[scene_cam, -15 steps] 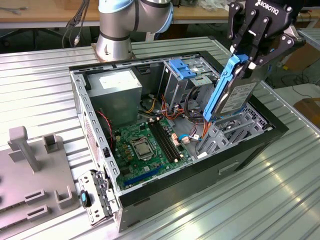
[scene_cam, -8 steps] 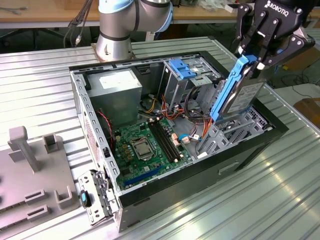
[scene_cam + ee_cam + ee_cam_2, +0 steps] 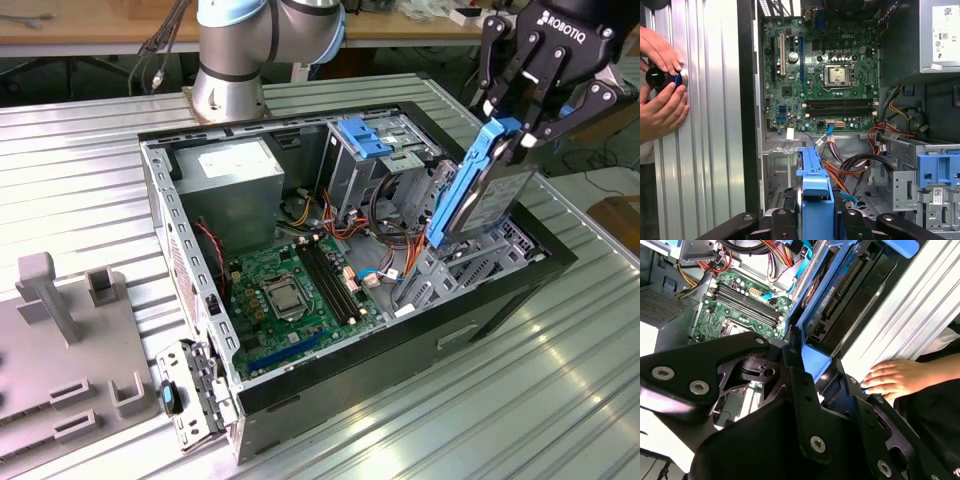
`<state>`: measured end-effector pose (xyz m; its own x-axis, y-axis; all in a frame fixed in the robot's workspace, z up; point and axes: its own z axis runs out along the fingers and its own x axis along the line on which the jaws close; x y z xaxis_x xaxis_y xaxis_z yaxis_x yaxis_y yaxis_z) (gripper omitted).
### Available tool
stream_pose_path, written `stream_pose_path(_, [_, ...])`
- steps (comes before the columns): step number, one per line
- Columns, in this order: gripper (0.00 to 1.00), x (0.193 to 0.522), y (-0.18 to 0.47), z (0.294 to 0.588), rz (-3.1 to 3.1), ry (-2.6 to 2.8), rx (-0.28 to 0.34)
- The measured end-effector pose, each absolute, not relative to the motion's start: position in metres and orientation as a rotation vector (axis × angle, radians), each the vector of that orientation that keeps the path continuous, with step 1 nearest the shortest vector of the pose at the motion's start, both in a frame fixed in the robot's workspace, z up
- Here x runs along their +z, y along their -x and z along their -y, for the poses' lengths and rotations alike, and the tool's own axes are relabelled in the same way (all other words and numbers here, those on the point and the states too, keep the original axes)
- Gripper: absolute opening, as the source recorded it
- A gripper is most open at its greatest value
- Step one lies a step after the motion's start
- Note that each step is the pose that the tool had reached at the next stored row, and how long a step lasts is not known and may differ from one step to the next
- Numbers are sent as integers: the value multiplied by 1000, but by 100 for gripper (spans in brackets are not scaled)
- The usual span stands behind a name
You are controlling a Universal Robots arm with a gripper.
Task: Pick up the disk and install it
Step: 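Insert the disk into the insertion slot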
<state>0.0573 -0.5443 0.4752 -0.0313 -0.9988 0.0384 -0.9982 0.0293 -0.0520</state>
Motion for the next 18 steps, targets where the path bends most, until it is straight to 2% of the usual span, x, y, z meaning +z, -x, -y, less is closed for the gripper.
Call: stream_pose_path(18, [37, 463, -68, 552, -2248, 2183, -98])
